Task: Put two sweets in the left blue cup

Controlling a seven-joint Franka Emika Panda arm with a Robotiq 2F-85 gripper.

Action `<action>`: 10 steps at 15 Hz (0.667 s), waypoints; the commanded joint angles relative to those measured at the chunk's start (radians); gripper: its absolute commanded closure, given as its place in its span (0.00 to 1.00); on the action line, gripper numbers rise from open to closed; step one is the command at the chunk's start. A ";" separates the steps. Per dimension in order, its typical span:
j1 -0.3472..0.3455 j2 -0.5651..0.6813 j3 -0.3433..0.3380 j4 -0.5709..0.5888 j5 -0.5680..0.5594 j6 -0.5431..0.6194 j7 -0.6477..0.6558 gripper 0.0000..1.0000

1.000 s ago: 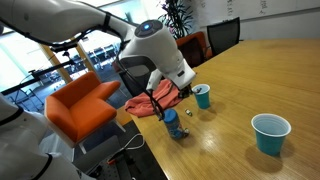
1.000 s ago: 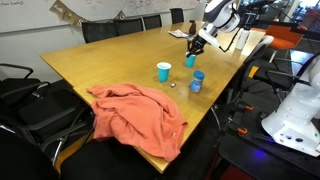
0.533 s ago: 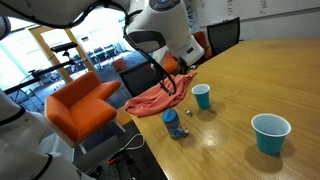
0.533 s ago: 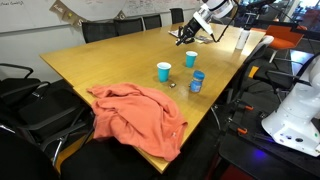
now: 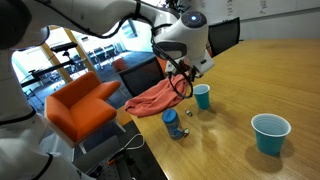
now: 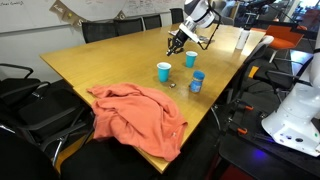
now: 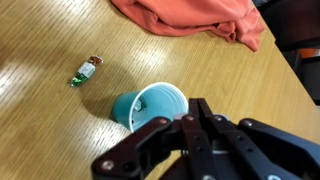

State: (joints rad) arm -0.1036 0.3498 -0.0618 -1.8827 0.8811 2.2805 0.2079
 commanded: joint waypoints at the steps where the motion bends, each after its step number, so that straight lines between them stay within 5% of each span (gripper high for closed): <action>1: 0.014 0.089 -0.004 0.091 -0.042 -0.039 0.102 0.99; 6: 0.028 0.135 -0.003 0.128 -0.071 -0.041 0.189 0.99; 7: 0.028 0.132 -0.002 0.125 -0.071 -0.043 0.201 0.71; 10: 0.029 0.113 -0.001 0.109 -0.067 -0.057 0.236 0.56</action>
State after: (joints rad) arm -0.0729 0.4798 -0.0617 -1.7823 0.8280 2.2733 0.3822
